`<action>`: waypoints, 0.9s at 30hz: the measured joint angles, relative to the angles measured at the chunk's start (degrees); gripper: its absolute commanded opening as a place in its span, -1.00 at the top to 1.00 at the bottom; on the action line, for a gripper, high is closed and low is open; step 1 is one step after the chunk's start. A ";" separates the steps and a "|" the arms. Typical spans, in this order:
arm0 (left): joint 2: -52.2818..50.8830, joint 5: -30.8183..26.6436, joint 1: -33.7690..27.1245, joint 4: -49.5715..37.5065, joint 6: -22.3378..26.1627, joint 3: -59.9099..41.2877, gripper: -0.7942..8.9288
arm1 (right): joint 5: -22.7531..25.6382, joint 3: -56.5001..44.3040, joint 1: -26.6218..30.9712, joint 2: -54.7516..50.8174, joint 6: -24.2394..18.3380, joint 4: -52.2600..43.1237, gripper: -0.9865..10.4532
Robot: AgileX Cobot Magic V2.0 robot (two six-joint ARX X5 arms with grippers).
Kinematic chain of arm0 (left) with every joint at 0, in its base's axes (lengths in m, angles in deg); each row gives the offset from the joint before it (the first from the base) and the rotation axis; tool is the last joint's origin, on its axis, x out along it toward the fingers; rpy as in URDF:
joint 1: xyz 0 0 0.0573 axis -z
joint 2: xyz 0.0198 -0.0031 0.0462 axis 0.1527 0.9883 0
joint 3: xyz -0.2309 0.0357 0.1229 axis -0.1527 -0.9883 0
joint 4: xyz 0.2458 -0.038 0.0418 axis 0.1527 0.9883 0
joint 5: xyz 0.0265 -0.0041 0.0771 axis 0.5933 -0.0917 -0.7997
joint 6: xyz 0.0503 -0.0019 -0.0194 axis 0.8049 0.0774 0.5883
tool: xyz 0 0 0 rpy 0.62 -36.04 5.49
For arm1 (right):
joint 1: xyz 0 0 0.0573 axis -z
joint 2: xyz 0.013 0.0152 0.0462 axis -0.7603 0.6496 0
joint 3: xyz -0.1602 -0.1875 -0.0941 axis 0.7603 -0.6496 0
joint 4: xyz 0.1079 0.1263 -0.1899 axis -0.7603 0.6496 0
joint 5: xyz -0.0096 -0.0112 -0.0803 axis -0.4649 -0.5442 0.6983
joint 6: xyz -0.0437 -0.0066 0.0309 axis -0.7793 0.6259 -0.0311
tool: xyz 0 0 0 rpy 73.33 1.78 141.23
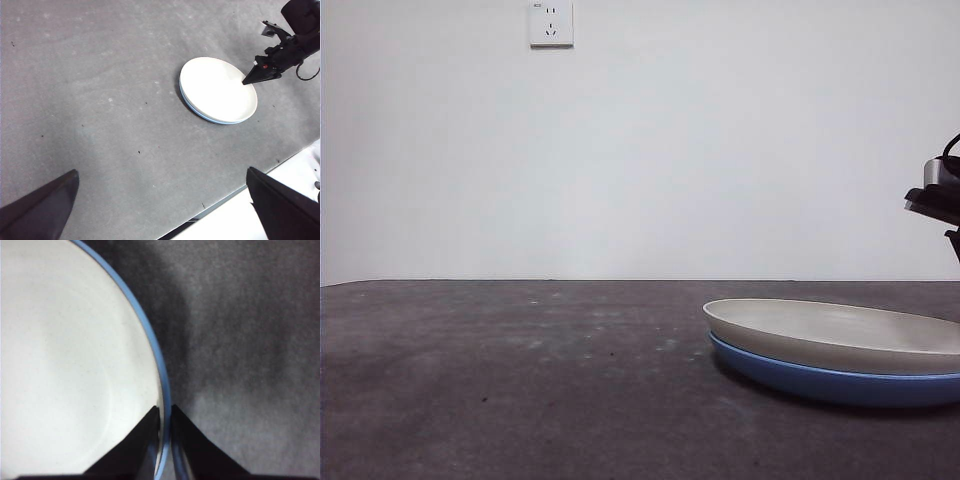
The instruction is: Pick up the white plate, put it on the blue plate, put it on desk
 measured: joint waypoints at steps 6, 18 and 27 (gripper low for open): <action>0.00 0.00 0.00 -0.13 0.00 0.00 -0.51 | -0.55 2.36 -0.33 -0.87 0.96 2.38 0.81; 0.00 0.00 0.00 -0.17 0.22 0.00 -0.51 | -2.84 7.21 -9.29 -0.94 6.25 2.43 0.81; 0.00 0.00 0.00 -0.17 0.28 0.00 -0.51 | -2.75 9.11 -18.71 0.07 12.50 -2.29 0.81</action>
